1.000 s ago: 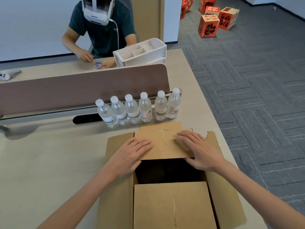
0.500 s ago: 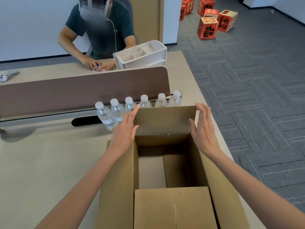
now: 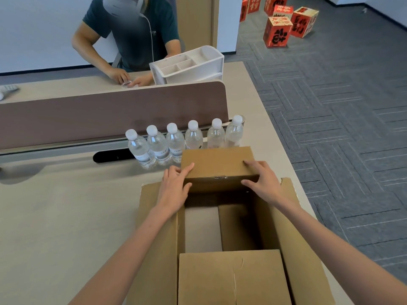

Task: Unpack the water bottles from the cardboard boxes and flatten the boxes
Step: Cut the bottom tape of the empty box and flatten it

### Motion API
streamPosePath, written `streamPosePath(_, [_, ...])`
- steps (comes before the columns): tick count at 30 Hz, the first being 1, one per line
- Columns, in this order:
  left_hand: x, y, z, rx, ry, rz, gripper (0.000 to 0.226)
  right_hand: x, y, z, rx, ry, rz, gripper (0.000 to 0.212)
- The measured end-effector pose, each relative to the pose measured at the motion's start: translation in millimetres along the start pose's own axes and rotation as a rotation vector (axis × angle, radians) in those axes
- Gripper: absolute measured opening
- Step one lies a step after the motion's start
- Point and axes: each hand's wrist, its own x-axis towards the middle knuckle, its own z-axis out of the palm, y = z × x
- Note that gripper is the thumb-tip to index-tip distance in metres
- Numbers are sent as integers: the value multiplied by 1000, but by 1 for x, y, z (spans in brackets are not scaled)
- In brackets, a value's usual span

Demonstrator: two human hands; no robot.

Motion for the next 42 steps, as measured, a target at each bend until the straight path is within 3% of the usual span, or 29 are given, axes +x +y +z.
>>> streamPosePath(3, [-2, -2, 7, 22, 58, 4, 43, -2, 4, 4, -47, -20, 45, 45])
streamPosePath(11, [0, 2, 12, 41, 71, 11, 14, -6, 9, 7, -70, -35, -17, 11])
streamPosePath(14, [1, 3, 12, 55, 74, -10, 7, -9, 5, 5, -135, -22, -33, 14])
streamPosePath(18, [2, 6, 12, 66, 80, -12, 11, -11, -3, 3, -264, 30, -29, 19])
streamPosePath(24, [0, 3, 16, 34, 106, -2, 6, -12, 2, 5, -258, -14, -16, 21])
streamPosePath(27, [2, 0, 14, 43, 85, 22, 22, -10, 2, 2, -181, -51, -22, 31])
streamPosePath(31, [9, -1, 4, 72, 46, 78, 33, -12, -7, -6, -122, 23, -60, 35])
streamPosePath(39, [-15, 13, -15, 14, 134, 224, 32, -43, -19, -20, -83, 117, -258, 15])
streamPosePath(42, [-34, 18, -19, -3, 96, 290, 24, -63, -20, -25, -7, 43, -243, 10])
